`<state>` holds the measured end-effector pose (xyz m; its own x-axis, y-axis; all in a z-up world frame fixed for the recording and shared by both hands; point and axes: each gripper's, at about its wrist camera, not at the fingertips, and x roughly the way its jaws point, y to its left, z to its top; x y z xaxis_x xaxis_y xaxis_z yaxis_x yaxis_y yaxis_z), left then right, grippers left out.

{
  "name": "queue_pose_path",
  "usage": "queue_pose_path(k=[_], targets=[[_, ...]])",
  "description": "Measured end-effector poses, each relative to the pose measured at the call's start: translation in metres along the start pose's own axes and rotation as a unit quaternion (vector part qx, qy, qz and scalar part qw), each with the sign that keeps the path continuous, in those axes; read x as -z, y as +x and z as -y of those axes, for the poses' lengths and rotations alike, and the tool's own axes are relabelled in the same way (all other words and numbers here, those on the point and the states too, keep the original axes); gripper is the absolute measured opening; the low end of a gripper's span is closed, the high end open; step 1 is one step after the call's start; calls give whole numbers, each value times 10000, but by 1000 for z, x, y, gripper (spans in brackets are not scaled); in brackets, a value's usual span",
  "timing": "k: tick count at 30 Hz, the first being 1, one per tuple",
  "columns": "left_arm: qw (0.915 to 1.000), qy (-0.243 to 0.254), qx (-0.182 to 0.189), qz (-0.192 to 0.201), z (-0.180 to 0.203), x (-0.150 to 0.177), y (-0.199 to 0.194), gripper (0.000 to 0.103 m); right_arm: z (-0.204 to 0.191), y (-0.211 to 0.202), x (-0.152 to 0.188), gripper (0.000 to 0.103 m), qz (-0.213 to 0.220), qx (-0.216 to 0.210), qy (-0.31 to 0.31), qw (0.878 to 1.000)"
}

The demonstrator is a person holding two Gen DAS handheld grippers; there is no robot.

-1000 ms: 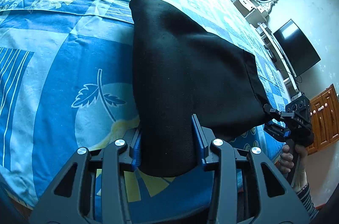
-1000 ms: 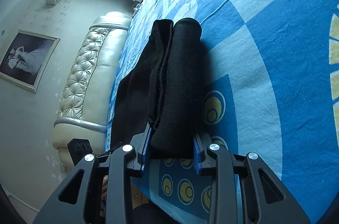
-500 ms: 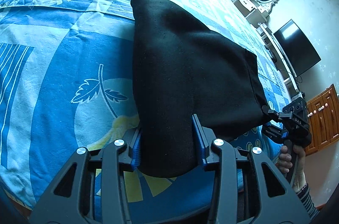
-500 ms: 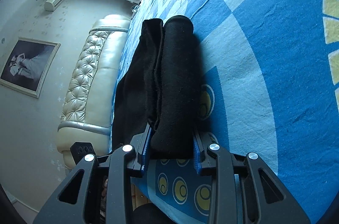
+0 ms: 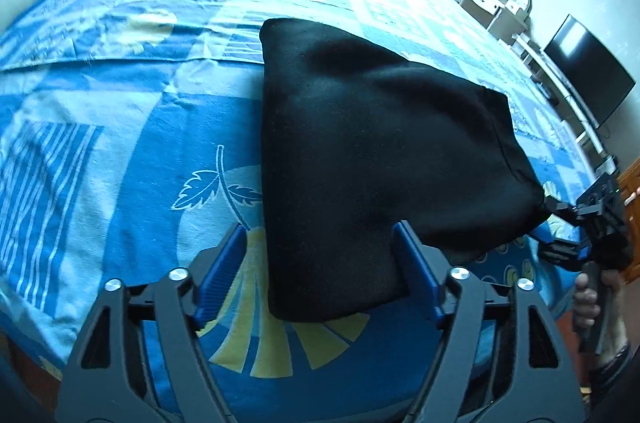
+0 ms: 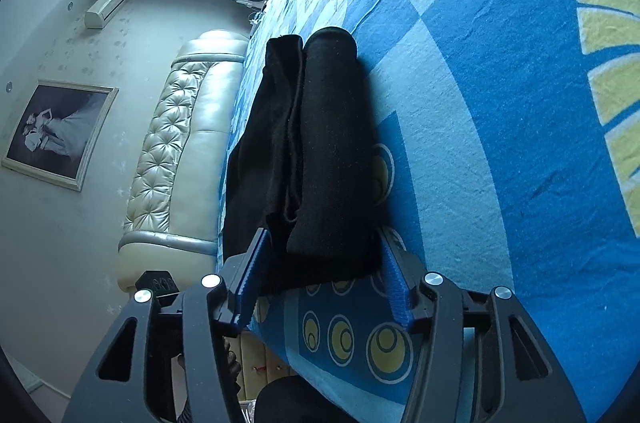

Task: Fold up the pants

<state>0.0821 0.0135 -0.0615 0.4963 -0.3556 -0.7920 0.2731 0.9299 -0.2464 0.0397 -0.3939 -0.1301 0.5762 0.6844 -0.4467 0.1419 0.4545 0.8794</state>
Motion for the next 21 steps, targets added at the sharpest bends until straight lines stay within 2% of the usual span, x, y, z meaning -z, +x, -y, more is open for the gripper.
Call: queue_pose_path(k=[4,7,11,16,21], targets=[[9996,89,-231,113,8,9,-12,87,-8,-3,5,72,32,288,-22,9996],[9990,172,-355,192,14,15,-23,90,-23,-4,16,79,-7,790,-438,9959],[9978,270,-528,290,23,25,-37,92,-33,-7,38,79,-40,1265,-945,9874],[9972,231,-652,267,29,35,-45,92,-43,-10,52,80,31,1721,-1173,9781],[9960,231,-805,300,34,47,-56,92,-55,-5,63,80,81,2250,-1502,9627]])
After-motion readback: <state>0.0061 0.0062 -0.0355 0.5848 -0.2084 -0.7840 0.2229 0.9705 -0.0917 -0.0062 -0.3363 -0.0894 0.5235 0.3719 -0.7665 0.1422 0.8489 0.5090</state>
